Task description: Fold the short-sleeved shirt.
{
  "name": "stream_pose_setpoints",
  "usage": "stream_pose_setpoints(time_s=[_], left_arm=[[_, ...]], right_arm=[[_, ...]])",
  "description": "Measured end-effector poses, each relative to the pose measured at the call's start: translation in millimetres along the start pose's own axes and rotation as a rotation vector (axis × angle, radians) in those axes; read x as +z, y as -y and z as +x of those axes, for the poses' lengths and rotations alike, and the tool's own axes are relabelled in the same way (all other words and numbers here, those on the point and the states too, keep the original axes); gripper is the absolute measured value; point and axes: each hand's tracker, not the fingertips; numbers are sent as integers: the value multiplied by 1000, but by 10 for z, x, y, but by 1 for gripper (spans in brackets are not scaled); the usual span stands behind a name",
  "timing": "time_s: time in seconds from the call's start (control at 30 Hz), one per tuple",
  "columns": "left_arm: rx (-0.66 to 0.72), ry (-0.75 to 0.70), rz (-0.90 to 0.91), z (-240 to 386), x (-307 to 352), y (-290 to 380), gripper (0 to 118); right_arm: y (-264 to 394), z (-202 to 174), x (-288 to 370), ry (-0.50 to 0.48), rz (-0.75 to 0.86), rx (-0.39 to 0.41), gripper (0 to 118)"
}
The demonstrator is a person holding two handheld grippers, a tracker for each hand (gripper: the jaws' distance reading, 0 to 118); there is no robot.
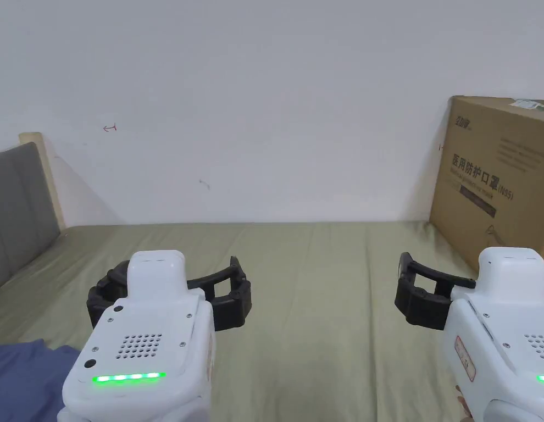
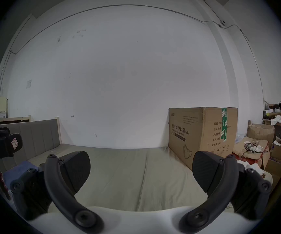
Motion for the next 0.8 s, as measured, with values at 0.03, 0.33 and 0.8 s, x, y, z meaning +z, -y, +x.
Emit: stream_pose_setpoints(time_s=[0.03,0.33,0.8], left_arm=[[2,0,-3,-6,-7,-2,118],[12,35,-18,-60,-22,15,118],[-28,53,-17,-28,35,67,118]], right_arm=[[-6,1,4,-1,2,2,118],[-6,17,48,-41,27,-9,118],[18,6,93,-57,18,-43,118]])
